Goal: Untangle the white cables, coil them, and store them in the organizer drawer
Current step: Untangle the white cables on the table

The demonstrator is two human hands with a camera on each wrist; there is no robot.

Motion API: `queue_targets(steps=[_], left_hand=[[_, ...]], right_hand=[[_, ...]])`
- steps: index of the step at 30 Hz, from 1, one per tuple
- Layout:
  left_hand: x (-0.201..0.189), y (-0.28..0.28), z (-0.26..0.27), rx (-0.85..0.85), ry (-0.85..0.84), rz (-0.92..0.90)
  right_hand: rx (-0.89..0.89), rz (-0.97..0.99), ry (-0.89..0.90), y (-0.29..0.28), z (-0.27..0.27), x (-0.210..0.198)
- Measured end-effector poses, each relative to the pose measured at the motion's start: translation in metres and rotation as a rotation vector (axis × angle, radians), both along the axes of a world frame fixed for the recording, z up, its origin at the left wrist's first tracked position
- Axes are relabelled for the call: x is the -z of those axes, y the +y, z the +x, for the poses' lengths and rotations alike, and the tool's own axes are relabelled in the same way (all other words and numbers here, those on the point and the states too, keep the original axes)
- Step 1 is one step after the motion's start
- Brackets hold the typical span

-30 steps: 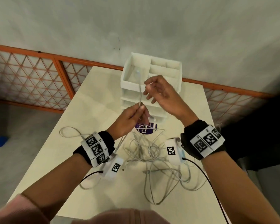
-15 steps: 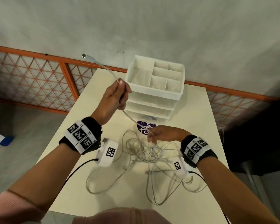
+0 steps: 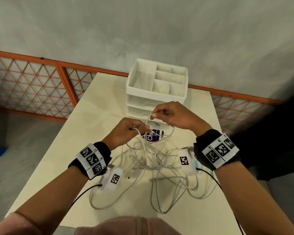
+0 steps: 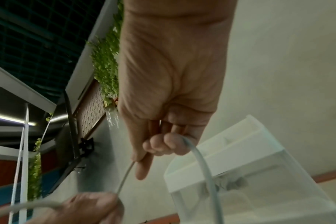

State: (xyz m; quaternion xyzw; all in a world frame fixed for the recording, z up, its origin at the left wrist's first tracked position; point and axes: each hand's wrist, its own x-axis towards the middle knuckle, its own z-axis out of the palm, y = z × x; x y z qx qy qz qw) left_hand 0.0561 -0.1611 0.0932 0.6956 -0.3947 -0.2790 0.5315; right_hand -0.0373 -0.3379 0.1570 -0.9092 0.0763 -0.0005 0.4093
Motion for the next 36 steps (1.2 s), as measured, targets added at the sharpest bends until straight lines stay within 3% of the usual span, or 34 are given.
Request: queue_targets(steps=[3, 5, 9, 12, 15, 18, 21, 24, 28, 33, 36], left_hand=[[-0.002, 0.009, 0.014, -0.050, -0.064, -0.081], [-0.008, 0.017, 0.019, -0.124, -0.101, -0.117], [-0.020, 0.033, 0.027, -0.271, 0.036, -0.264], [-0.017, 0.047, 0.041, -0.358, 0.043, -0.275], [-0.002, 0.048, 0.043, -0.351, -0.057, -0.102], [0.016, 0.047, 0.043, -0.397, -0.093, 0.092], [0.024, 0.050, 0.043, -0.410, -0.037, 0.144], [0.021, 0.053, 0.040, -0.376, 0.064, 0.134], [0.021, 0.062, 0.044, -0.316, 0.176, 0.185], [0.024, 0.059, 0.042, -0.297, 0.174, 0.295], [0.022, 0.048, 0.032, -0.223, 0.092, 0.205]], right_hand=[[0.038, 0.038, 0.043, -0.012, -0.009, 0.011], [-0.004, -0.039, 0.166, -0.025, -0.020, 0.031], [-0.107, -0.214, 0.508, -0.045, -0.043, 0.088], [-0.086, -0.259, 0.566, -0.054, -0.055, 0.116], [0.074, -0.101, 0.403, -0.056, -0.054, 0.106], [0.239, -0.006, 0.072, -0.061, -0.045, 0.071], [0.429, -0.028, -0.245, -0.078, -0.041, 0.036], [0.571, -0.160, -0.305, -0.100, -0.045, 0.021], [0.604, -0.313, -0.251, -0.119, -0.056, 0.030], [0.745, -0.031, -0.405, -0.109, -0.057, 0.028], [0.569, 0.091, -0.455, -0.096, -0.046, 0.004]])
